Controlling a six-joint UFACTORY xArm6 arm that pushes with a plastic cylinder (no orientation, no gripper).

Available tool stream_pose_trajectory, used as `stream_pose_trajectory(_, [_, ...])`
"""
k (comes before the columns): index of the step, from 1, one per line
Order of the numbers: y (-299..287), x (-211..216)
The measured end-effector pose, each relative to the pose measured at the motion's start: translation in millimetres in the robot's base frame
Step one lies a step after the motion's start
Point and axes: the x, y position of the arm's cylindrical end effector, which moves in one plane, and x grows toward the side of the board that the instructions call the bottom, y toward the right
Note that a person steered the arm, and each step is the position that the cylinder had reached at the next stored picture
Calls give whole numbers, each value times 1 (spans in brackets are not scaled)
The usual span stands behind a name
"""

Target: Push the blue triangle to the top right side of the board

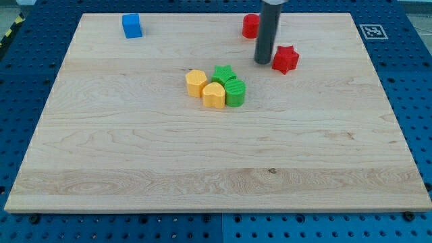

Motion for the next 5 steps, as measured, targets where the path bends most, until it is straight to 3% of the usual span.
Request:
stream_pose_trajectory(1, [-75,-8])
stream_pose_trajectory(2, [-132,-51])
stream_pose_trajectory(3, [-146,-105])
stream_pose_trajectory(5, [-27,-119])
